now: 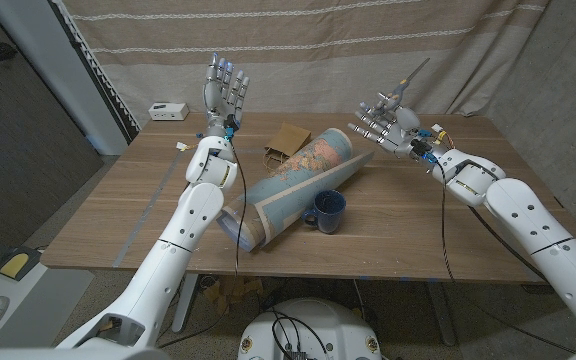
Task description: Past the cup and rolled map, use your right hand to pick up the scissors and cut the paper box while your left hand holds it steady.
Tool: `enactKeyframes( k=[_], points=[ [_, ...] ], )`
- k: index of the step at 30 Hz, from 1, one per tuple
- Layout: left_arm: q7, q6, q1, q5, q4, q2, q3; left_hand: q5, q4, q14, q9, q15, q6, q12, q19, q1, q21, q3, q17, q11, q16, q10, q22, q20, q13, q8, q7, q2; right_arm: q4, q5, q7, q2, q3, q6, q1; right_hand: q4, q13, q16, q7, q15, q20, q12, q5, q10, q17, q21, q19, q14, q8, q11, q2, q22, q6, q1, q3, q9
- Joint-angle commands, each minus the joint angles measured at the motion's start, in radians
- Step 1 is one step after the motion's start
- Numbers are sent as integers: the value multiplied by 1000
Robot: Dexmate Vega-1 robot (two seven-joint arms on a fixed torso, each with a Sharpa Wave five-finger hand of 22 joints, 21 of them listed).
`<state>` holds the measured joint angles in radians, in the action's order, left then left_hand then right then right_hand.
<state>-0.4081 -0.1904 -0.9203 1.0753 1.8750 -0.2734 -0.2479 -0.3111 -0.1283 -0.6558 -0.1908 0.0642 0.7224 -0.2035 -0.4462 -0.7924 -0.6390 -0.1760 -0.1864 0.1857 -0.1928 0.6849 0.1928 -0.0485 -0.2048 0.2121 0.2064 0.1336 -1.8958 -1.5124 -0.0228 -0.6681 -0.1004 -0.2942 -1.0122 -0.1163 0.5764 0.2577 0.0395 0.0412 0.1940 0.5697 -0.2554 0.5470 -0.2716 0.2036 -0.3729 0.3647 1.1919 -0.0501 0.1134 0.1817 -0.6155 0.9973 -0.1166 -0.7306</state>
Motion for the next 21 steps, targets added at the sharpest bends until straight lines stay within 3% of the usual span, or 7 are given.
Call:
enactKeyframes(
  k=[1,4,5,6,10,17,21],
  points=[
    [7,0,3,7,-9,0,4,-11,-1,0,-2,153,11,-5,2,7,6,7,-2,4,-9,5,3,-100,-2,7,0,0,9,-3,-18,-10,-8,-18,12,-6,181,33,-1,41,-3,128,-6,-45,-68,5,-10,15,16,34,4,5,13,-14,16,13],
    [8,-2,1,7,-9,0,5,-11,-1,0,-2,153,13,-5,2,8,6,7,-2,3,-10,6,3,-100,-2,7,1,-1,15,-3,-34,-17,-11,-29,19,-10,387,97,7,66,-27,268,-6,-110,-163,14,-31,53,31,46,3,11,58,-17,27,15],
    [8,-2,1,7,-8,1,5,-11,0,0,-2,153,14,-5,2,8,6,7,-2,3,-10,5,3,-100,-2,7,1,-1,14,-4,-31,-18,-12,-32,20,-9,415,105,9,67,-36,286,-6,-121,-179,18,-40,49,33,48,2,13,60,-20,30,17],
    [9,-3,0,7,-8,0,5,-11,0,0,-2,153,14,-5,2,8,6,7,-2,3,-10,5,3,-99,-2,7,1,-1,13,0,-34,-19,-12,-31,20,-6,498,149,8,75,-61,345,-6,-141,-238,24,-51,58,43,57,-2,23,68,-30,39,17],
    [10,-4,-3,9,-7,1,6,-11,0,0,-2,153,16,-5,2,8,6,7,-2,2,-10,5,3,-99,-2,6,2,-1,14,2,-47,-24,-13,-35,22,6,641,236,10,76,-97,459,-13,-152,-351,44,-85,51,66,60,-21,42,61,-69,69,18],
    [7,-8,-7,8,-5,2,7,-11,0,-1,-2,153,19,-5,2,8,7,7,-2,3,-10,6,3,-98,-2,6,1,-2,26,-1,-88,-33,-18,-51,32,23,668,313,28,64,-96,560,-30,-184,-447,55,-101,23,111,73,-36,53,117,-124,102,-62],
    [9,-9,-6,9,-7,2,8,-11,0,-2,-2,153,21,-5,2,9,7,7,-2,3,-10,5,3,-98,-2,6,1,-2,35,-13,-101,-28,-22,-60,38,27,669,339,33,59,-81,600,-37,-204,-477,55,-102,10,116,80,-39,54,150,-140,112,-84]
  ],
)
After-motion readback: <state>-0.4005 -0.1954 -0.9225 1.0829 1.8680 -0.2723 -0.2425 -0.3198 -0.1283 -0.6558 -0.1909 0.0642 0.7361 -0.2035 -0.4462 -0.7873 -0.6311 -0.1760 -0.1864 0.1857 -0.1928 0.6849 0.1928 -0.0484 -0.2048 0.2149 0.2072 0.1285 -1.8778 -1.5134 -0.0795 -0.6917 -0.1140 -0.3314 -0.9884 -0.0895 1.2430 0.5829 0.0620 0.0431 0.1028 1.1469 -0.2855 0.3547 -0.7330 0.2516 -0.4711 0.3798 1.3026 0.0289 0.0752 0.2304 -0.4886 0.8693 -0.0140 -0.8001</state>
